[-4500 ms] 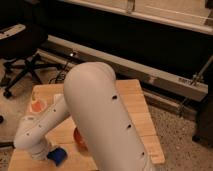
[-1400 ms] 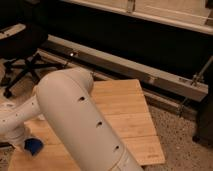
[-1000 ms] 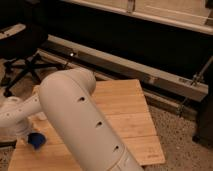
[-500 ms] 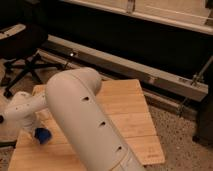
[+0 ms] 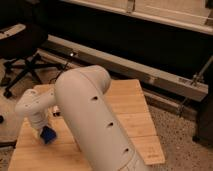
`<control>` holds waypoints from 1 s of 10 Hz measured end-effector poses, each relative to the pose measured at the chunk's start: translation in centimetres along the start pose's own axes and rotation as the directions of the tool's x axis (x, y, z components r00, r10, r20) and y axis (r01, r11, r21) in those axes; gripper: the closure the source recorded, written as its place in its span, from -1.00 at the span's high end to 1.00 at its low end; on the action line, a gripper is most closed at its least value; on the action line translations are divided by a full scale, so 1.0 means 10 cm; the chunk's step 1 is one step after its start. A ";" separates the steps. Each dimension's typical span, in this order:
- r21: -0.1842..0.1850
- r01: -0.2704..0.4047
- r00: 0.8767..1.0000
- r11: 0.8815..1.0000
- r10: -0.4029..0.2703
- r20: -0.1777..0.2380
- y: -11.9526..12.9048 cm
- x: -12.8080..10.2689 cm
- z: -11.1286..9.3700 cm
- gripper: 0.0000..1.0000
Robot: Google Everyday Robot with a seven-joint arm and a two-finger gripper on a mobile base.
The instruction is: Wipe the white sponge on the table
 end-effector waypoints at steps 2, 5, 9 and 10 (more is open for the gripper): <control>0.005 -0.033 0.999 0.999 0.033 -0.012 -0.11 0.17 0.00 -0.66; 0.025 -0.068 0.997 0.997 0.069 -0.034 -0.27 0.51 -0.01 -0.66; 0.034 -0.075 0.996 0.997 0.077 -0.050 -0.23 0.84 -0.05 -0.66; 0.031 -0.071 0.996 0.997 0.072 -0.059 -0.16 0.93 -0.03 -0.66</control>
